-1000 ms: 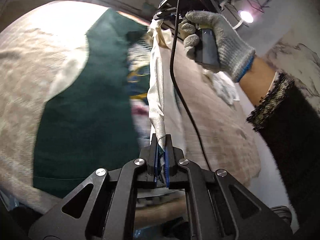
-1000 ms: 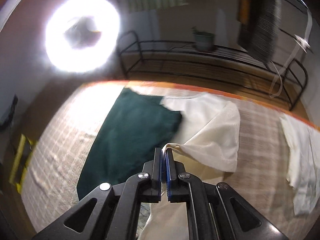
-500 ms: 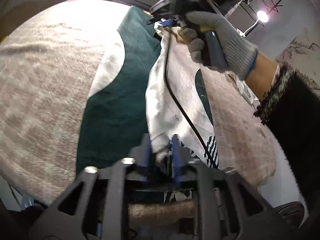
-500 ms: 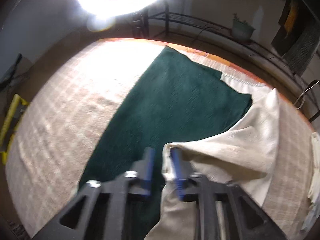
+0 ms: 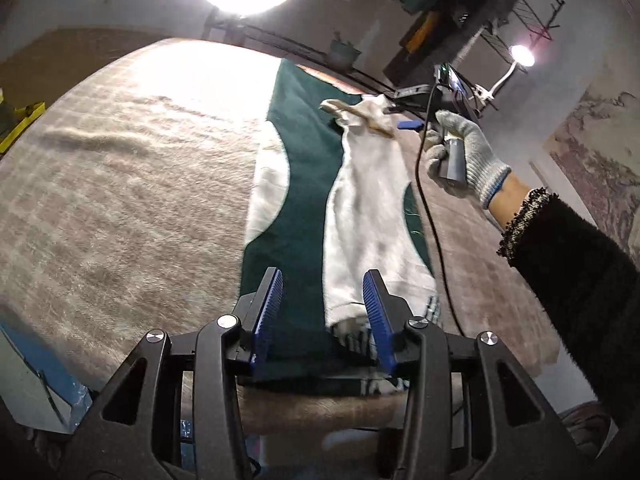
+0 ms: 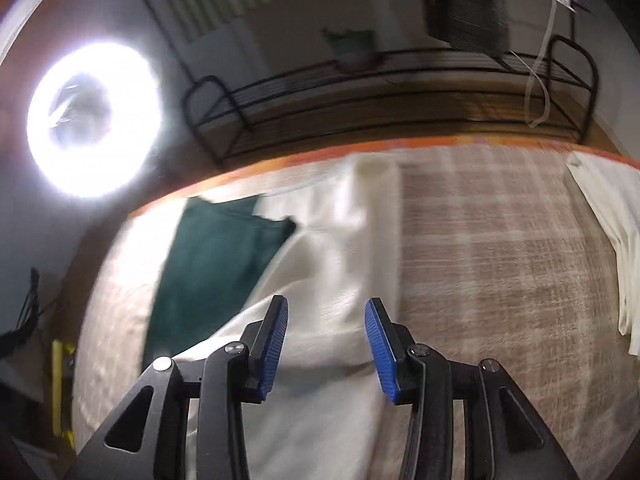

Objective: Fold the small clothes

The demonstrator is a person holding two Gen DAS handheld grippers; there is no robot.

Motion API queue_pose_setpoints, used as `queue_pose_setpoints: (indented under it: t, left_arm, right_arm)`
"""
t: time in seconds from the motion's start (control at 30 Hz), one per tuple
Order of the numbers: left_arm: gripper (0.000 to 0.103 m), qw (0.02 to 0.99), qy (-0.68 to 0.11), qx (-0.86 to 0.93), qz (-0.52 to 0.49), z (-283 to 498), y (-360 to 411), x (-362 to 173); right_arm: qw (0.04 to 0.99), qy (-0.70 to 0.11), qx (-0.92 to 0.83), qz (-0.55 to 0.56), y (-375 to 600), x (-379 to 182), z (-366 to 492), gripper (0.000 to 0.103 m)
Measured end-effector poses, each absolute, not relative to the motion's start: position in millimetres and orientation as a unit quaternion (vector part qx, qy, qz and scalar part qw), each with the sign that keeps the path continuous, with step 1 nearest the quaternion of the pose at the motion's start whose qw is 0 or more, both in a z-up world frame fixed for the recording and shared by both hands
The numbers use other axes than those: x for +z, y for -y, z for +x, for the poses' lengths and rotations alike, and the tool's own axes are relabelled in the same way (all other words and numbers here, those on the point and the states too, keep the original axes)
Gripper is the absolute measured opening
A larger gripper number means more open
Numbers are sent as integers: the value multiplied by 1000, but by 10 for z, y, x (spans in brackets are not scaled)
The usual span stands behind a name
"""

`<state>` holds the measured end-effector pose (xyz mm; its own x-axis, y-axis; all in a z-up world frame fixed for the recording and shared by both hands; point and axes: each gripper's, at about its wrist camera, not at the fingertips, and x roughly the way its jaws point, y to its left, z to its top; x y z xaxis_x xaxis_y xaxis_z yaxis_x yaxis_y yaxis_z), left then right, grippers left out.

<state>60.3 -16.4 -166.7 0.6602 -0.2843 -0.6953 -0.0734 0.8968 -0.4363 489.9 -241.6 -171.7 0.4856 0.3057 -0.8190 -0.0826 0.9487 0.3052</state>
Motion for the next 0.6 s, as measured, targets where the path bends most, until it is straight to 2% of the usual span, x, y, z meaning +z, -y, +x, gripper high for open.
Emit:
queue_pose_setpoints:
  t: [0.1,0.17,0.3,0.33,0.47,0.6]
  left_arm:
    - [43,875,-421,-52,-233,651,111,-1787]
    - [43,871,-426,-51,-237,686,100,-1858]
    - [43,870,-428,-50,-239,704,86,-1897]
    - [43,869,-427,-51,-243,703,76,-1902]
    - [43,867,-428,-52,-250,705,49,-1919]
    - [43,864,-429,-52,-258,709,34,-1940]
  right_arm:
    - [849,-508,93,108,2430,-1863,5020,43]
    - [848,-510,96,107,2454,-1909,5048,36]
    - [845,-520,103,69,2394,-1930,5062,6]
    - [845,-522,105,55,2361,-1898,5065,2]
    - [848,-519,105,-5,2301,-1743,5070,0]
    - [854,-501,139,29,2324,-1463,5096,0]
